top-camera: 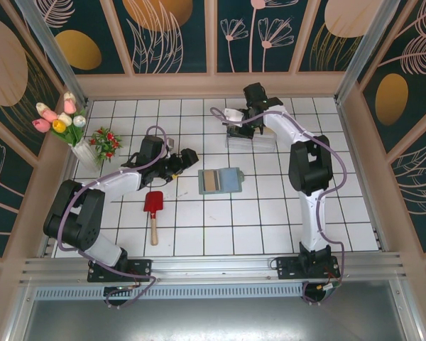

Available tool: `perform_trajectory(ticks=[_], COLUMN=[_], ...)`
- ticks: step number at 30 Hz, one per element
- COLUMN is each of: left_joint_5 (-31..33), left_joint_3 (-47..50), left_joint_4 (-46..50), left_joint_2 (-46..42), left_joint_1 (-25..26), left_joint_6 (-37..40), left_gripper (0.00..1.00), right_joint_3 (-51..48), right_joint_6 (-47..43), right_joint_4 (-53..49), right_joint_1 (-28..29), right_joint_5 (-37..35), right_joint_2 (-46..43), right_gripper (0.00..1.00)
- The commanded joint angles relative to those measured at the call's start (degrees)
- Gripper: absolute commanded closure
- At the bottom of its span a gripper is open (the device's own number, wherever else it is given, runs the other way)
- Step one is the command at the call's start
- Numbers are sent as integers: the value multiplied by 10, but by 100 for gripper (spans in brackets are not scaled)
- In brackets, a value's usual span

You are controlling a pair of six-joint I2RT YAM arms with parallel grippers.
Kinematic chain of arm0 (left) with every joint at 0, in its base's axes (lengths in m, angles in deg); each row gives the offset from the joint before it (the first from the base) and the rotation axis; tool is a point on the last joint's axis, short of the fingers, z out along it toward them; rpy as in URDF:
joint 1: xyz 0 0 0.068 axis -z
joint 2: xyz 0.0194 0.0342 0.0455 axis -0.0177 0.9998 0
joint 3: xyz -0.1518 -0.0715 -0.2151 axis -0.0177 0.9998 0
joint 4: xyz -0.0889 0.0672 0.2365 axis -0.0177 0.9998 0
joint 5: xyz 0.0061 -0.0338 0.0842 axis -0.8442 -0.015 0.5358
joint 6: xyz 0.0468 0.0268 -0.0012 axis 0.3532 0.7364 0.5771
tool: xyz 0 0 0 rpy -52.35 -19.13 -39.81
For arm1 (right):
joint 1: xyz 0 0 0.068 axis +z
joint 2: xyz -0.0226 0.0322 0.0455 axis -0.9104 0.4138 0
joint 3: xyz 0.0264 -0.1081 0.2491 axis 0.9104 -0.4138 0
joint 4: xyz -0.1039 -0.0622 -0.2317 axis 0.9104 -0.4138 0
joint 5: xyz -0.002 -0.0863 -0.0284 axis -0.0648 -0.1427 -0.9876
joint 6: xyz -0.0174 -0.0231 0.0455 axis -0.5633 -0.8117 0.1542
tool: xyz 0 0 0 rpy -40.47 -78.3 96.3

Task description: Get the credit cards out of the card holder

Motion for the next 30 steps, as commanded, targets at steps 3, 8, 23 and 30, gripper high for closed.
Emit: perform_trajectory(ticks=[3,8,23,30], left_joint_5=[-9,-11,-16,-17], left_joint_3=[6,7,13,15], left_joint_4=[-12,-13,-20,-20], left_joint_2=[2,6,7,4], left_joint_1=[-2,-2,-2,-2], left_joint_6=[-6,-6,-5,-6], left_gripper=[1,2,1,1], right_joint_3=[11,12,11,19], right_joint_6=[-11,-18,-1,15], right_joint_4=[-1,-9,4,18], right_joint_1=[-2,-6,3,5], right_joint_5=[-33,-33,-35,-34], right_joint_2=[1,-12,-8,-13], right_gripper=[95,97,81,73])
